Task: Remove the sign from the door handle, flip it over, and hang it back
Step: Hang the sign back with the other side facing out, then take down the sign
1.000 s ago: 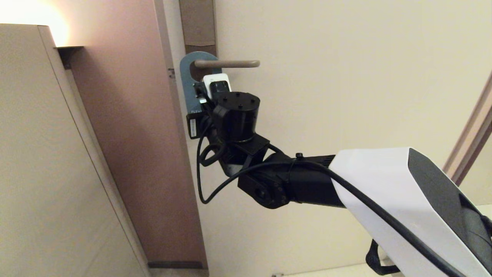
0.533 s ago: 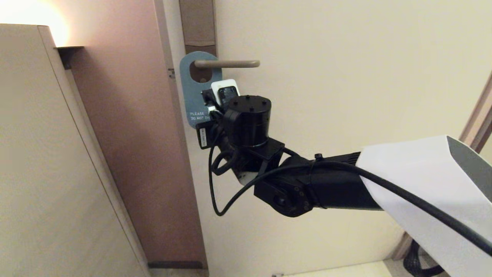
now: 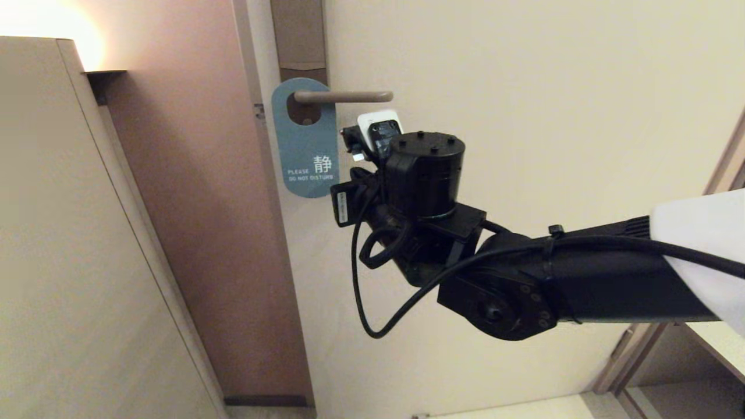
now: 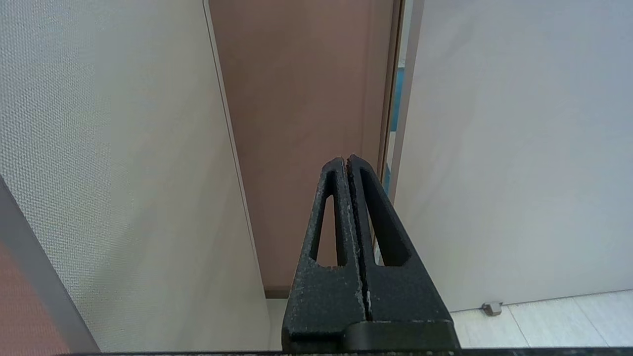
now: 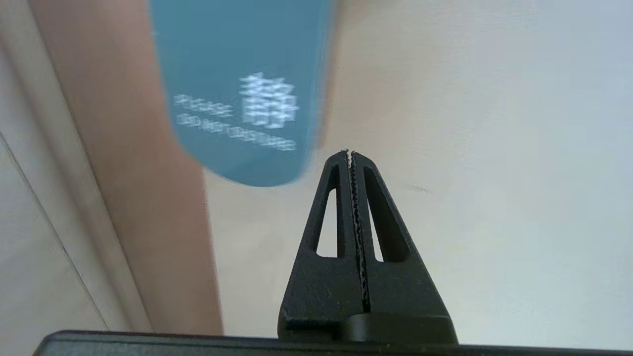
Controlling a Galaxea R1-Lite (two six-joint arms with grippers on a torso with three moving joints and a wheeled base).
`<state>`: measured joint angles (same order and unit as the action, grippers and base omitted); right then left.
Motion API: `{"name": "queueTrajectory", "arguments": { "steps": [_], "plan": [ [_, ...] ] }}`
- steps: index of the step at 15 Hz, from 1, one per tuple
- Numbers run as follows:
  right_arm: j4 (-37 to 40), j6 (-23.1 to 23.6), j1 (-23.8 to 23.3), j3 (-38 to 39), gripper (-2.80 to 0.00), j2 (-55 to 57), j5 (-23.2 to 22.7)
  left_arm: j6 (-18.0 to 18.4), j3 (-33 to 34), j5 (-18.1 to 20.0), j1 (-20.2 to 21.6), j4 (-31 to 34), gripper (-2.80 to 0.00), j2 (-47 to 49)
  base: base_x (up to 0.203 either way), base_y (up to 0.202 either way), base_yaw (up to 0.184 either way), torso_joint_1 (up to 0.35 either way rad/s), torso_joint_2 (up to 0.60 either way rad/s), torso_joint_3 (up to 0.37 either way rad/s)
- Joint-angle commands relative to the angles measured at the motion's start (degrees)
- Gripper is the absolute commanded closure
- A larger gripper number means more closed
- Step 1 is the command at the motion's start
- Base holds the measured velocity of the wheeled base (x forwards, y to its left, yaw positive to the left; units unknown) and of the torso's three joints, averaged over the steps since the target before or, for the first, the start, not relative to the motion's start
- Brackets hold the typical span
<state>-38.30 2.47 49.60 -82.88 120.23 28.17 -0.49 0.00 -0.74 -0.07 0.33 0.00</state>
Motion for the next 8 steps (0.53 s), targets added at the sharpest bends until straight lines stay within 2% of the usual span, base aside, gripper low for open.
{"name": "queueTrajectory", "arguments": {
  "steps": [1,8],
  "plan": [
    [-0.2,0.1,-0.5,3.4,0.0,-4.9,0.6,0.0,0.0,0.0,0.0,0.0,0.0,0.0,0.0,0.0,0.0,0.0,0.0,0.0],
    [6.1,0.3,-7.3,17.7,0.0,-22.0,2.6,0.0,0.0,0.0,0.0,0.0,0.0,0.0,0.0,0.0,0.0,0.0,0.0,0.0]
  ]
}}
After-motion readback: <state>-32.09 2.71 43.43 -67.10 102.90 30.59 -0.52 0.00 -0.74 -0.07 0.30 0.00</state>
